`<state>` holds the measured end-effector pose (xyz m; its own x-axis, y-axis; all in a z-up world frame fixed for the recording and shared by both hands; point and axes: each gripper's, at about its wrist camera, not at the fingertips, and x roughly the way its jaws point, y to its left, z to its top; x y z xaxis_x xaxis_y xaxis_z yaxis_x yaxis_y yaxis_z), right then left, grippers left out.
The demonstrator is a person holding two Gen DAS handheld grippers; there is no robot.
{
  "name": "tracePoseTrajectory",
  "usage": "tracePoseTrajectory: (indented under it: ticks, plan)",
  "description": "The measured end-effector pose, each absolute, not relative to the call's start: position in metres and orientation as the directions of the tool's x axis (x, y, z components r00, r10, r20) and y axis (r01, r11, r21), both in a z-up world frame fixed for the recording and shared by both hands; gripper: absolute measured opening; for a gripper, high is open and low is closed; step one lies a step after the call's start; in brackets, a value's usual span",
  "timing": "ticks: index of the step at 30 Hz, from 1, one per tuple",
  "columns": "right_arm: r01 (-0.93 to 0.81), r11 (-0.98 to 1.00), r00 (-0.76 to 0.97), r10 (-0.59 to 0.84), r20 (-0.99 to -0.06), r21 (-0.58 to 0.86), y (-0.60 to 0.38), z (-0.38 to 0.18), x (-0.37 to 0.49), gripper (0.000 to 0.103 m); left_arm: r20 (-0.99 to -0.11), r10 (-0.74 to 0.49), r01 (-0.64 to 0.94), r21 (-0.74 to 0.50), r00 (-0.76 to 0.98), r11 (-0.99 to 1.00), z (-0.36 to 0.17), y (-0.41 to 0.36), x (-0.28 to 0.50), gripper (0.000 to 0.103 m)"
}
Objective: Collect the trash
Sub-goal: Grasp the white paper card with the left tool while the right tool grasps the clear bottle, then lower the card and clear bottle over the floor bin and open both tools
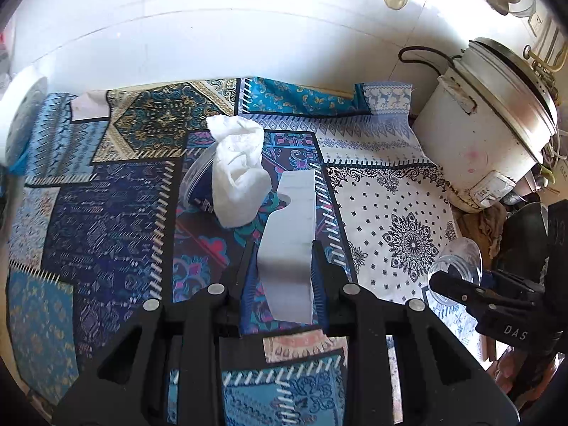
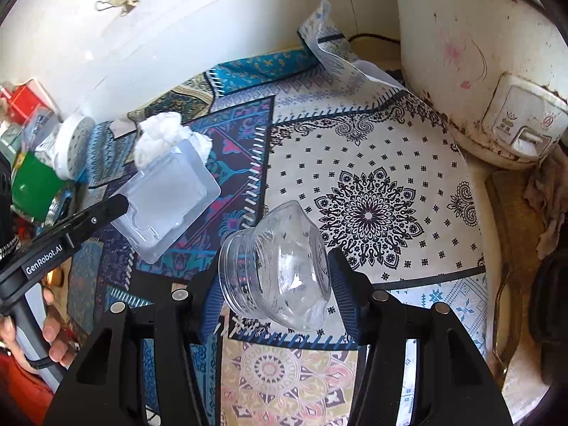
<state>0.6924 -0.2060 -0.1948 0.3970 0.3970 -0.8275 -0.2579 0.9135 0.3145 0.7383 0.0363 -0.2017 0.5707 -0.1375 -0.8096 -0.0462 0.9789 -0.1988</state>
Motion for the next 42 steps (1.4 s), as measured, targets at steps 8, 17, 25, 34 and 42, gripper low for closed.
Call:
tracePoseTrajectory:
  ticks: [8, 17, 25, 34, 42]
  plan:
    - [-0.372, 0.882, 0.397, 0.432, -0.81, 0.289, -0.199, -0.175, 0.659, 0.052, -0.779, -0.061, -0.139, -0.188, 0.624, 0.972, -0.177, 0.029, 0.677, 0.028]
    - [-0.406, 0.865, 0.429, 0.465, -0.774, 0.294, -0.187, -0.153, 0.606, 0.052, -0.756, -0.029, -0.157, -0.173, 0.654, 0.972, -0.158, 0.04, 0.611, 0.028]
    - [-0.374, 0.885, 0.454, 0.436, -0.777, 0.278, -0.16, -0.156, 0.545, 0.052, -0.739, -0.041, -0.135, -0.178, 0.673, 0.975, -0.156, 0.068, 0.536, 0.028]
    - [-0.357, 0.893, 0.462, 0.423, -0.78, 0.273, -0.12, -0.174, 0.456, 0.052, -0.762, -0.043, -0.117, -0.154, 0.647, 0.981, -0.178, 0.102, 0.435, 0.028]
    - [-0.334, 0.898, 0.408, 0.41, -0.816, 0.285, -0.098, -0.206, 0.398, 0.052, -0.818, -0.059, -0.111, -0.148, 0.573, 0.983, -0.216, 0.107, 0.373, 0.028]
